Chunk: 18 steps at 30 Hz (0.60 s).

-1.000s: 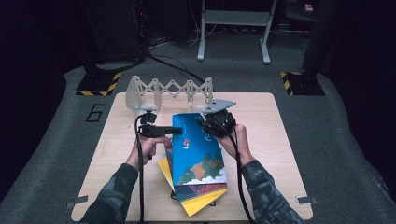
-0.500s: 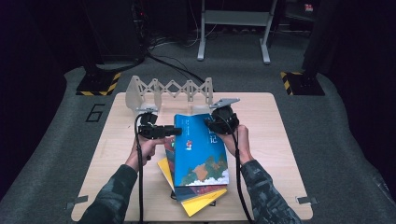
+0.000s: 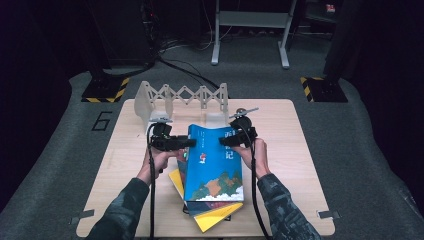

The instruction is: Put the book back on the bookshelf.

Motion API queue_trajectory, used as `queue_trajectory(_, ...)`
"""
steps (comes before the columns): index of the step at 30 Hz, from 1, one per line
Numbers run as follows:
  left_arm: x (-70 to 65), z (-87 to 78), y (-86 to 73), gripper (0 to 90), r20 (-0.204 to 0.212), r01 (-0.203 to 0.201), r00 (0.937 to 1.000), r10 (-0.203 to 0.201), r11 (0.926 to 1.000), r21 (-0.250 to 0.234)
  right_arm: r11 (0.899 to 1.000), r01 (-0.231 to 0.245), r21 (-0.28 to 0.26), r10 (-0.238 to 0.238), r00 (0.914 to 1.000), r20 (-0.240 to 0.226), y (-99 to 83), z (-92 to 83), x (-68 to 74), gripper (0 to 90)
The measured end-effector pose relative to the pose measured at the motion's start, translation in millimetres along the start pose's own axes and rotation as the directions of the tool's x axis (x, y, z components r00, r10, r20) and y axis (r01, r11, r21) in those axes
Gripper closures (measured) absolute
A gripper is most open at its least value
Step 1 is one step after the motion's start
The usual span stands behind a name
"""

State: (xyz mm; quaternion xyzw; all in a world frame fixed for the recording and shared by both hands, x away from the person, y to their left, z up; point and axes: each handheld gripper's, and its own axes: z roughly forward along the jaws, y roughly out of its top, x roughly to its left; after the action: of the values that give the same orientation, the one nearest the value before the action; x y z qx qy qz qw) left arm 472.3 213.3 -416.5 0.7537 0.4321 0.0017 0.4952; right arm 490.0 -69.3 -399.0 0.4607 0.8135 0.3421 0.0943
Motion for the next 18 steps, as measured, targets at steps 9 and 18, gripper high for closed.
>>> queue_trajectory(9, -3.6, 1.9, 0.7, 47.5, -0.022, -0.028, 0.9994, 0.028, 0.9994, 0.023, 0.987, -0.092, 0.131, 0.103, 0.9914, -0.081, -11.7, 18.2, -13.4, 20.1)
queue_trajectory(18, 0.0, 3.0, 1.5, 46.7, -0.018, 0.006, 0.9998, -0.005, 0.9985, 0.055, 0.993, -0.060, 0.103, 0.068, 0.9949, -0.075, -11.4, 22.2, -2.1, 20.7)
